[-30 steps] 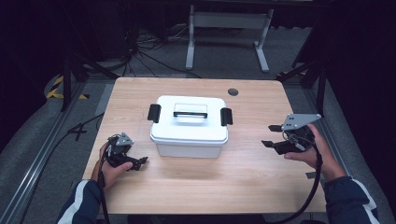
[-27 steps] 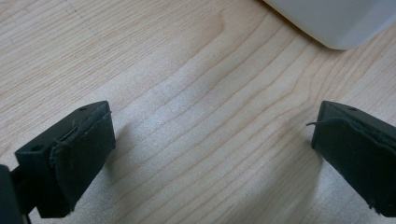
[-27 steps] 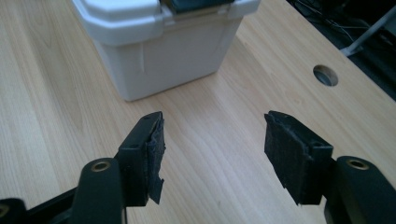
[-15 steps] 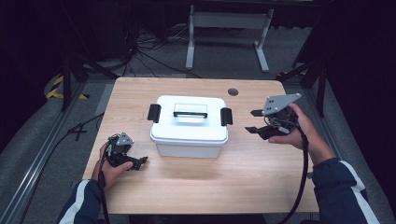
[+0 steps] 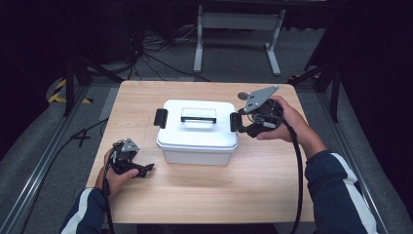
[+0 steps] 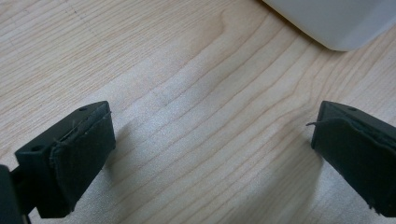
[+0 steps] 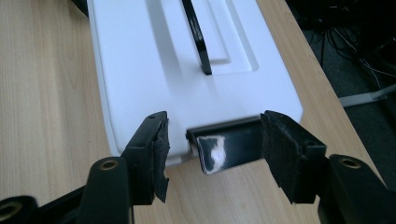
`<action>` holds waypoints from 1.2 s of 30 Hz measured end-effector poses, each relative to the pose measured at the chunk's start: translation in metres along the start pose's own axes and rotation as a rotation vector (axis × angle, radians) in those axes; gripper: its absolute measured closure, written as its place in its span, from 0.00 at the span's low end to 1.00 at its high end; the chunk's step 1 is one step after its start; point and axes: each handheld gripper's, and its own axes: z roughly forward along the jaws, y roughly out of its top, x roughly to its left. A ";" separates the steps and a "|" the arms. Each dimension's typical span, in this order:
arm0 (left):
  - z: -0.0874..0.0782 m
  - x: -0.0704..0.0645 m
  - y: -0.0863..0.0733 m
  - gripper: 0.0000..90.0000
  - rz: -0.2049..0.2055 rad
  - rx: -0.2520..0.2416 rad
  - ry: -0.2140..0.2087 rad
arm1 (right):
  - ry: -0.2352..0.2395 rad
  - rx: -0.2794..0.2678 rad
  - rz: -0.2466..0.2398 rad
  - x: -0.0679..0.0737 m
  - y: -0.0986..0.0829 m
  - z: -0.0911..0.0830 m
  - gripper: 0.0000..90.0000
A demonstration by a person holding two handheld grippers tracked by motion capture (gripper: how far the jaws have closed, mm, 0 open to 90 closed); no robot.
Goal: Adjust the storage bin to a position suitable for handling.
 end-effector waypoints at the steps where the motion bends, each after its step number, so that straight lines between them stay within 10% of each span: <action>1: 0.000 0.000 0.000 0.00 0.000 0.000 0.000 | 0.012 0.007 -0.003 -0.001 0.009 0.008 0.47; 26: 0.000 0.000 0.000 0.00 -0.001 0.002 -0.006 | 0.057 0.136 -0.118 0.000 0.065 0.069 0.64; 36: 0.000 0.000 0.000 0.00 -0.001 0.002 -0.007 | 0.050 0.165 -0.143 0.004 0.074 0.088 0.86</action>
